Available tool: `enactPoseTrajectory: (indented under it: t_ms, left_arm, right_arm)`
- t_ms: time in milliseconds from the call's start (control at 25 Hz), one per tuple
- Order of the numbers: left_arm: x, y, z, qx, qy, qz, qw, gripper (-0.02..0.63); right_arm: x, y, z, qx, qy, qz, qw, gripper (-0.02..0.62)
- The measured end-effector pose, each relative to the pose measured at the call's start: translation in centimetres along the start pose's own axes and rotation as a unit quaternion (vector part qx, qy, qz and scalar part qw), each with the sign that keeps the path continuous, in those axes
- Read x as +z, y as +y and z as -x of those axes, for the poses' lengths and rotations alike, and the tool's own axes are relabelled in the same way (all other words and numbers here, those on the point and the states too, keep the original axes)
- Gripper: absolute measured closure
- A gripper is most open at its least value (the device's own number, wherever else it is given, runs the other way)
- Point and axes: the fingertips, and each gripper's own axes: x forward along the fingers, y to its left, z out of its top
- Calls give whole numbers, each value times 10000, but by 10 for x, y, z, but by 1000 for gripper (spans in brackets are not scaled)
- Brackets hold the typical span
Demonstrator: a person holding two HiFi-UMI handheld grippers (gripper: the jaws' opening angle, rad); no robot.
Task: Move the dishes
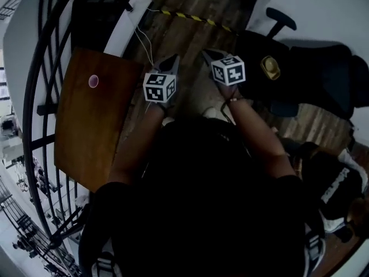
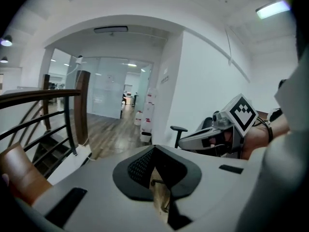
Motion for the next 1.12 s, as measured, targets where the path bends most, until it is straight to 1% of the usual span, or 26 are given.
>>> enactPoseTrajectory:
  t_ms: [120,200,360,520,680,880,1120]
  left_arm:
    - [9,-56,-41,-442,69,-262,9987,611]
    - [14,-89,-64,-669,97,-392,9969,611]
    - [19,-153,-103,-1189,213,-662,9905,611]
    - [21,-215,-137,-1764,374,-985,9787,611]
    - [21,-263,-162,-2188,474,-1228,9668,611]
    - [15,-312,-193,-2687,673,-1435,9501,611]
    - [20,-359,-237,-3252,838,-1625,9278,611]
  right_arm:
    - [-16,-54,45,-371,-150,-313,9987,584]
    - [-24,-85,71,-578,-243,-460,9970,584]
    - [-38,-135,125,-1057,-470,-786,9902,584]
    - [-55,-177,175,-1548,-688,-1117,9792,584]
    - [-73,-208,215,-1931,-819,-1394,9678,584]
    - [-100,-239,251,-2340,-890,-1758,9521,584]
    - [-110,-287,278,-2811,-958,-2061,9324,584]
